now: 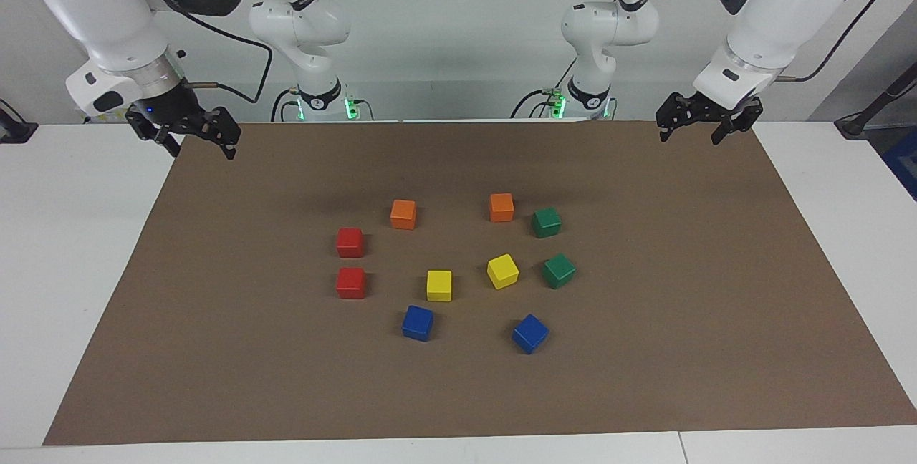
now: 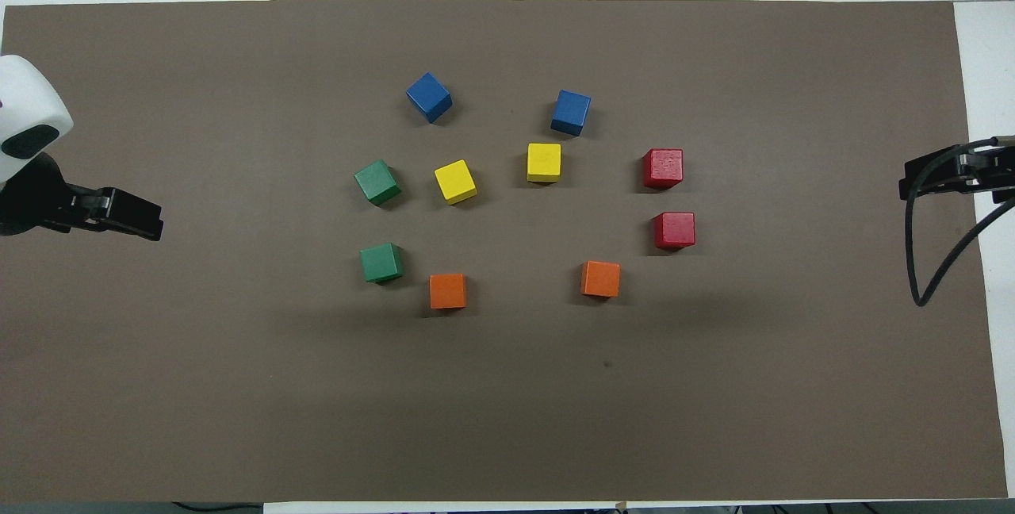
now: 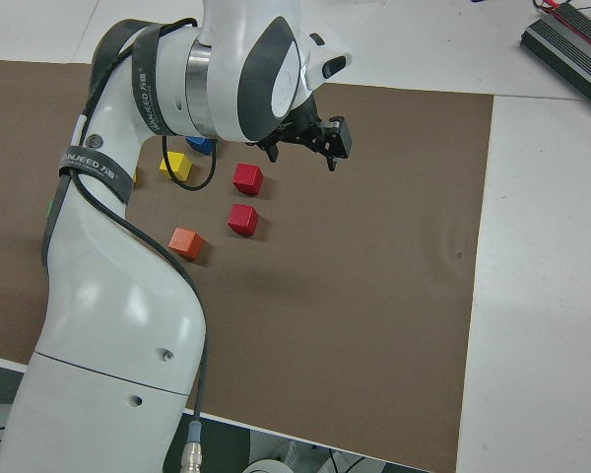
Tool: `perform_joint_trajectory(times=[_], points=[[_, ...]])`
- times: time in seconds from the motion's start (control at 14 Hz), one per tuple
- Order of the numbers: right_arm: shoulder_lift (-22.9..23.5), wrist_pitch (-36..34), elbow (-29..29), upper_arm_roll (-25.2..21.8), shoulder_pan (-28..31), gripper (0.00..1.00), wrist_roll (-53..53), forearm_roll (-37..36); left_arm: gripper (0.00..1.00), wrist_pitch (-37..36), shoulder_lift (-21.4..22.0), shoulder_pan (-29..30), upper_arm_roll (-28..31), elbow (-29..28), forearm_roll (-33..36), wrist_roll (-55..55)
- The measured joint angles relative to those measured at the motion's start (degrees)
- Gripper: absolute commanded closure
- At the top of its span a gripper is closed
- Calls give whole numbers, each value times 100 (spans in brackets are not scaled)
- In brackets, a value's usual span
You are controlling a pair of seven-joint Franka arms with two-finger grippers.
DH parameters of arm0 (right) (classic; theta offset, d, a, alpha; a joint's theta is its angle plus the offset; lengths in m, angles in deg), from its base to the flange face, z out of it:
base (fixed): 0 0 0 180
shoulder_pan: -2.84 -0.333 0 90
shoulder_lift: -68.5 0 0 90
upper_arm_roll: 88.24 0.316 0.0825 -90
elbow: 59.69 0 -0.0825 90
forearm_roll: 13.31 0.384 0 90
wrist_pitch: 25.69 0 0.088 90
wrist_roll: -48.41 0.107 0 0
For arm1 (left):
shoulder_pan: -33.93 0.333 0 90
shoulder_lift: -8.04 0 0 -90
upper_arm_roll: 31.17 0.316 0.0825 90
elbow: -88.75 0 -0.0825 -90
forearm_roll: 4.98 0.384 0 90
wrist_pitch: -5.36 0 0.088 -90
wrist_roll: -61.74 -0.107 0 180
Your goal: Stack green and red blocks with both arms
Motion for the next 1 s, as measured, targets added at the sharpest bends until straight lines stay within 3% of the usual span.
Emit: perform_joint_trajectory(times=[0.57, 1.0], points=[[-8, -6, 82, 6, -6, 0, 0, 2, 0, 0, 0, 14, 33, 0, 0, 2], [-196, 625, 866, 114, -619, 0, 931, 19, 0, 0, 1, 21, 50, -19, 0, 218]])
